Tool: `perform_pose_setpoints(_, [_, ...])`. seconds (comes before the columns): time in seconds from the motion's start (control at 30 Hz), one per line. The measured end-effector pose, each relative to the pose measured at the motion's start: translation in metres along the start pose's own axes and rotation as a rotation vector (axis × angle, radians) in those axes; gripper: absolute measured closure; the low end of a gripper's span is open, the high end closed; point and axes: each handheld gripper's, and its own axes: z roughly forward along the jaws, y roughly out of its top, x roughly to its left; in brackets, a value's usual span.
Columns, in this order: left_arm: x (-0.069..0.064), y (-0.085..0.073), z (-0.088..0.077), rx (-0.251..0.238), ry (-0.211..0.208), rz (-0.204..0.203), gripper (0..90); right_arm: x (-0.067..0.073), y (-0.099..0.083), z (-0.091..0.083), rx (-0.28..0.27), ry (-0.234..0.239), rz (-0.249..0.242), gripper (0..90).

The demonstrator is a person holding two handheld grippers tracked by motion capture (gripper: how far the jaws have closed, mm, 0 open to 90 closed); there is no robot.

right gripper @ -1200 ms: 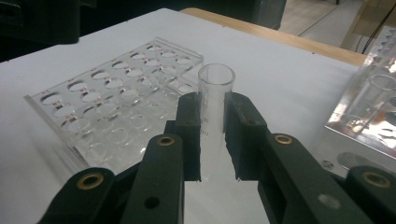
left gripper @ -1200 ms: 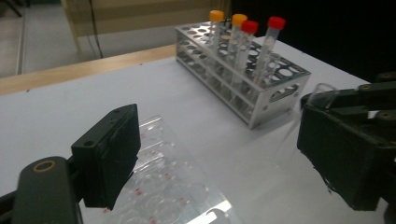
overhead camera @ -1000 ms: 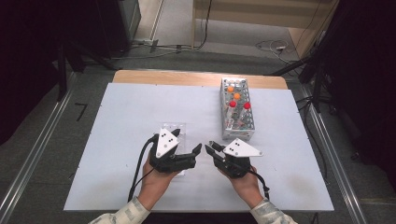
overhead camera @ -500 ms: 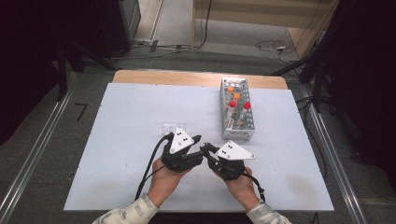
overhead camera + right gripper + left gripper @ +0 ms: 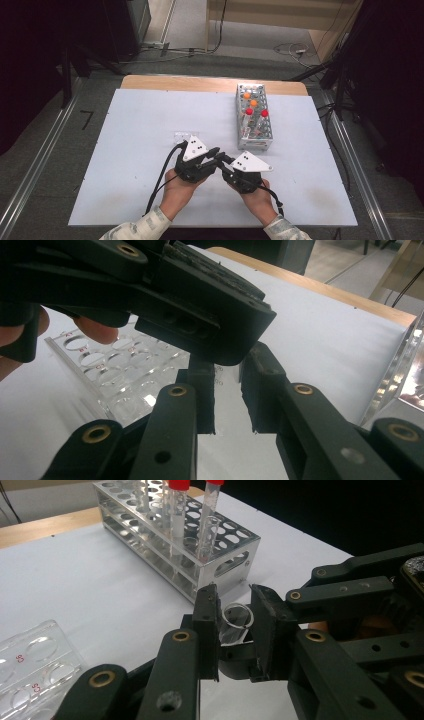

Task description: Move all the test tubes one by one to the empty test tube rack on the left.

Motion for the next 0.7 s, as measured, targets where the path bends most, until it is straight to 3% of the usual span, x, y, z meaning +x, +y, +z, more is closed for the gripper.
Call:
perform_pose_setpoints(0.37, [0.003, 0.001, -0.002, -0.010, -0.008, -0.008, 77.1, 0.000, 0.000, -0.001, -0.008, 0.006, 0.003, 71.6])
perform_pose_setpoints(0.43, [0.004, 0.001, -0.002, -0.012, -0.011, -0.017, 77.1, 0.000, 0.001, -0.002, -0.010, 0.015, 0.005, 66.6])
perform_pose_setpoints(0.6, [0.006, 0.003, -0.007, -0.019, -0.019, -0.024, 77.1, -0.001, 0.002, -0.002, 0.000, 0.057, 0.017, 42.5])
perform_pose_setpoints(0.7, [0.008, 0.005, -0.011, -0.029, -0.021, -0.031, 77.2, -0.002, 0.002, -0.004, 0.003, 0.078, 0.022, 35.4])
